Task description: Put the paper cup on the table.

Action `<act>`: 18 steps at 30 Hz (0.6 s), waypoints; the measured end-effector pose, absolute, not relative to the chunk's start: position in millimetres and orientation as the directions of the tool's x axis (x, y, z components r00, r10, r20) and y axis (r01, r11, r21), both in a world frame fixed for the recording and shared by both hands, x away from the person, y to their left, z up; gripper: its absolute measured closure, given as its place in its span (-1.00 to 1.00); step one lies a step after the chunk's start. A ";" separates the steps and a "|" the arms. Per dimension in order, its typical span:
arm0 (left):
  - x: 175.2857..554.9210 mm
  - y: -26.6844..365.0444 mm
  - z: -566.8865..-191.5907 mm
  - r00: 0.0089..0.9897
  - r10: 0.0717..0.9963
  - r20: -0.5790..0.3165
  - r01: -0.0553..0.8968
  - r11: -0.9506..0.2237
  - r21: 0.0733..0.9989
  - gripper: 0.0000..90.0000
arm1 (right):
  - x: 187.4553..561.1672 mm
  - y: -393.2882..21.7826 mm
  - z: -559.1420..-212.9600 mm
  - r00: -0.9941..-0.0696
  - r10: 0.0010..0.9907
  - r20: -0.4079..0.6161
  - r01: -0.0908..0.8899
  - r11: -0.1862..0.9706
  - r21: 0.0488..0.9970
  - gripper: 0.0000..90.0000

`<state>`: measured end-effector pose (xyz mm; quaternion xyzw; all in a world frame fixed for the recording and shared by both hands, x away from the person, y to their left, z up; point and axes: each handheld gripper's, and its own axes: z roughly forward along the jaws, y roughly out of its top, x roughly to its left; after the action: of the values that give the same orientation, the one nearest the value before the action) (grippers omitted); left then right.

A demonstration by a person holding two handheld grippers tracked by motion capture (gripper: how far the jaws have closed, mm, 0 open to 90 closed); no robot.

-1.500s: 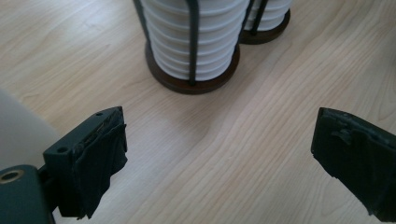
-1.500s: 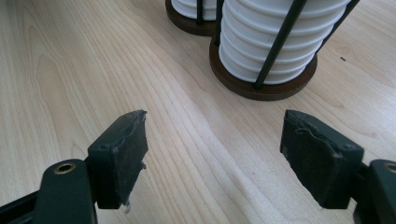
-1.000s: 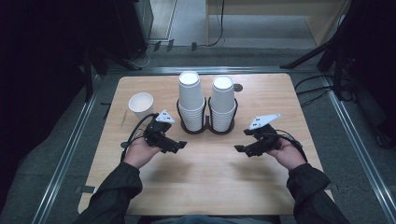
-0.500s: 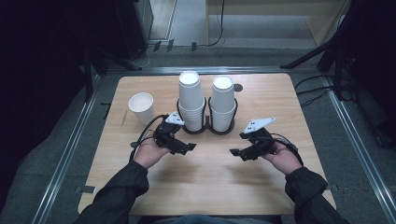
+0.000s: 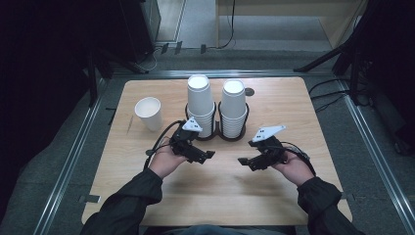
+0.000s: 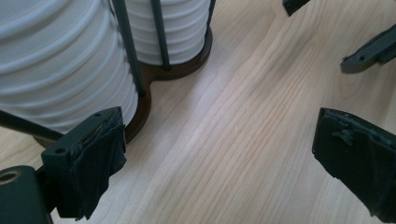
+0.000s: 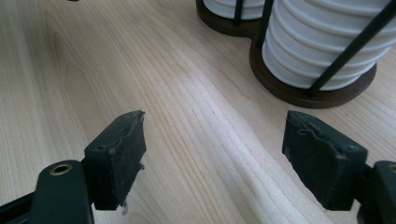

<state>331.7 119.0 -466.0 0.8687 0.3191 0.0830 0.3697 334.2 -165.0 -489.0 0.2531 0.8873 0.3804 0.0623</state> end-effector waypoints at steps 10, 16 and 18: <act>326.8 117.7 -466.2 0.786 0.617 -0.048 0.467 -0.540 0.700 -0.94 | 331.7 -155.9 -489.4 -0.898 0.439 0.022 0.324 0.628 0.707 -0.52; 325.3 116.2 -469.5 0.800 0.598 -0.055 0.465 -0.559 0.686 -0.94 | 332.9 -152.8 -489.9 -0.903 0.429 0.026 0.322 0.635 0.702 -0.52; 325.0 116.4 -469.7 0.806 0.588 -0.068 0.466 -0.561 0.684 -0.94 | 333.5 -151.8 -489.6 -0.905 0.424 0.028 0.319 0.636 0.702 -0.52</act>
<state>325.0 116.4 -469.7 0.8793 0.2998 0.0842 0.3603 333.5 -151.8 -489.6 0.2059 0.9018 0.3734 0.0700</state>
